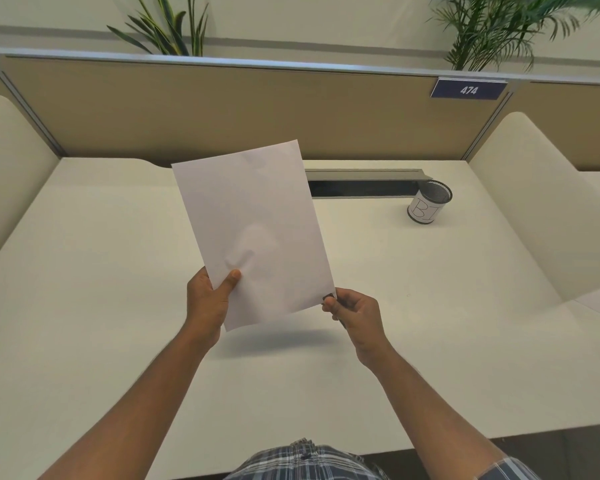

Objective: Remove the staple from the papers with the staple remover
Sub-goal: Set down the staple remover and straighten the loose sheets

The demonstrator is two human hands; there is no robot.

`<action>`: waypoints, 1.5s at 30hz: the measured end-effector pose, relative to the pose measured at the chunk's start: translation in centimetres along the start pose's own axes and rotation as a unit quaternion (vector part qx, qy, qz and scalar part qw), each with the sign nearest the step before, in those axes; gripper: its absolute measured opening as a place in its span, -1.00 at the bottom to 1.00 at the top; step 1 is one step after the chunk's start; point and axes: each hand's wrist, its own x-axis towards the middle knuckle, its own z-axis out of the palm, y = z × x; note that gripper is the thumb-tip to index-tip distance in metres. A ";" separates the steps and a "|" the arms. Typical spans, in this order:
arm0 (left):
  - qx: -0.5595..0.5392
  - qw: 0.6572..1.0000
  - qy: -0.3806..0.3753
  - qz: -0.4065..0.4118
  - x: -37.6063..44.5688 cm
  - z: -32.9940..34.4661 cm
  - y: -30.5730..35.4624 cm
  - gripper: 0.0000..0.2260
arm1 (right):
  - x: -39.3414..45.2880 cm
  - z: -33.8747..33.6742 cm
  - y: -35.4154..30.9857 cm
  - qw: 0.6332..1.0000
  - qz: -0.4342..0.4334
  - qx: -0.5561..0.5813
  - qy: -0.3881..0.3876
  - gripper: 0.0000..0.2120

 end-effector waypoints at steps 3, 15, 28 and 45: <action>0.002 1.000 -0.004 0.001 0.0 0.0 0.1 -0.87 | -0.2 -0.2 0.0 1.000 -0.001 0.005 -0.007 -0.81; -0.003 1.000 0.007 0.006 0.0 0.0 0.4 -0.87 | -0.4 -1.1 0.4 0.998 0.004 0.022 -0.058 -0.60; -0.006 1.000 0.009 -0.003 -0.1 -0.2 0.4 -0.87 | 2.4 -6.3 3.5 0.913 0.033 -0.307 0.266 -0.63; -0.009 1.000 0.007 -0.013 -0.3 -0.5 0.6 -0.89 | 2.7 -12.9 3.8 0.837 0.095 -0.426 0.328 -0.56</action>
